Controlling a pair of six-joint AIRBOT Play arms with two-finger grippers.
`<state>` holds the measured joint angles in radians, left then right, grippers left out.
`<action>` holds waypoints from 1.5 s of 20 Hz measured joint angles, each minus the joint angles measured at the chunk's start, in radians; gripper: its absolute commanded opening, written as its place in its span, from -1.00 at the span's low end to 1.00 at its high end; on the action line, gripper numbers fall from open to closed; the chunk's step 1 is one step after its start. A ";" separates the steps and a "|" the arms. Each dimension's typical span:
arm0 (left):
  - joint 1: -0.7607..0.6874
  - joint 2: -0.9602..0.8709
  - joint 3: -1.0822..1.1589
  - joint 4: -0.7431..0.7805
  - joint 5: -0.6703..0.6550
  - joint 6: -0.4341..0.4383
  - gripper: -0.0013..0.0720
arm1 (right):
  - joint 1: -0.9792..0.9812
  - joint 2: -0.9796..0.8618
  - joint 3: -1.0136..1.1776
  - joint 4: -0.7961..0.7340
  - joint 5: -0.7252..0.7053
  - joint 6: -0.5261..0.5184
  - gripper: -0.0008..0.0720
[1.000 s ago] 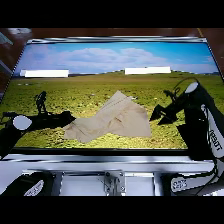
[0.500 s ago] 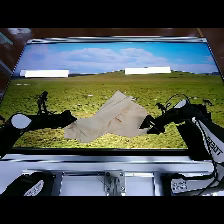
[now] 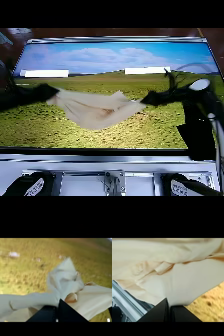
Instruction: Fold the shirts.
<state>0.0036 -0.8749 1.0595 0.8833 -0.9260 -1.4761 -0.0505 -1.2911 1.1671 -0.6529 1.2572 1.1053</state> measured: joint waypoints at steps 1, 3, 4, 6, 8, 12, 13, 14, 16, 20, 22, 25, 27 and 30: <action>0.018 0.012 0.101 -0.001 -0.005 0.021 -0.85 | 0.000 0.079 0.077 0.009 -0.012 -0.016 -0.80; 0.043 0.037 0.304 0.000 -0.012 0.080 -0.85 | 0.001 0.232 0.218 -0.026 -0.080 -0.032 -0.80; 0.048 0.050 0.404 0.007 -0.017 0.105 -0.85 | 0.000 0.303 0.276 -0.070 -0.122 -0.031 -0.80; 0.058 0.080 0.567 0.051 -0.021 0.118 -0.85 | 0.000 0.434 0.373 -0.182 -0.195 0.016 -0.80; 0.063 0.117 0.668 0.134 -0.037 0.068 -0.85 | 0.000 0.534 0.431 -0.292 -0.219 0.081 -0.80; 0.067 0.174 0.747 0.287 -0.235 -0.060 -0.85 | 0.001 0.639 0.478 -0.391 -0.089 0.166 -0.80; 0.068 0.178 0.750 0.311 -0.328 -0.079 -0.85 | 0.001 0.648 0.482 -0.408 -0.035 0.180 -0.80; 0.068 0.182 0.749 0.328 -0.411 -0.093 -0.85 | 0.001 0.655 0.486 -0.420 0.004 0.193 -0.80; 0.068 0.190 0.735 0.351 -0.563 -0.111 -0.85 | 0.001 0.668 0.491 -0.436 0.080 0.208 -0.80; 0.068 0.200 0.673 0.367 -0.785 -0.131 -0.85 | 0.002 0.670 0.488 -0.486 0.245 0.274 -0.80; 0.068 0.223 0.597 0.341 -0.841 -0.141 -0.85 | 0.002 0.667 0.451 -0.480 0.325 0.328 -0.80; 0.068 0.258 0.412 0.287 -0.881 -0.156 -0.85 | 0.002 0.666 0.314 -0.450 0.388 0.396 -0.80; 0.068 0.283 0.257 0.267 -0.888 -0.155 -0.85 | 0.002 0.663 0.188 -0.444 0.361 0.410 -0.80; 0.068 0.296 0.029 0.248 -0.807 -0.143 -0.85 | 0.003 0.653 0.015 -0.431 0.163 0.401 -0.80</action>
<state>0.0719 -0.5785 1.0882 1.1316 -1.7332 -1.6196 -0.0475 -0.6380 1.1820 -1.0840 1.4200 1.5066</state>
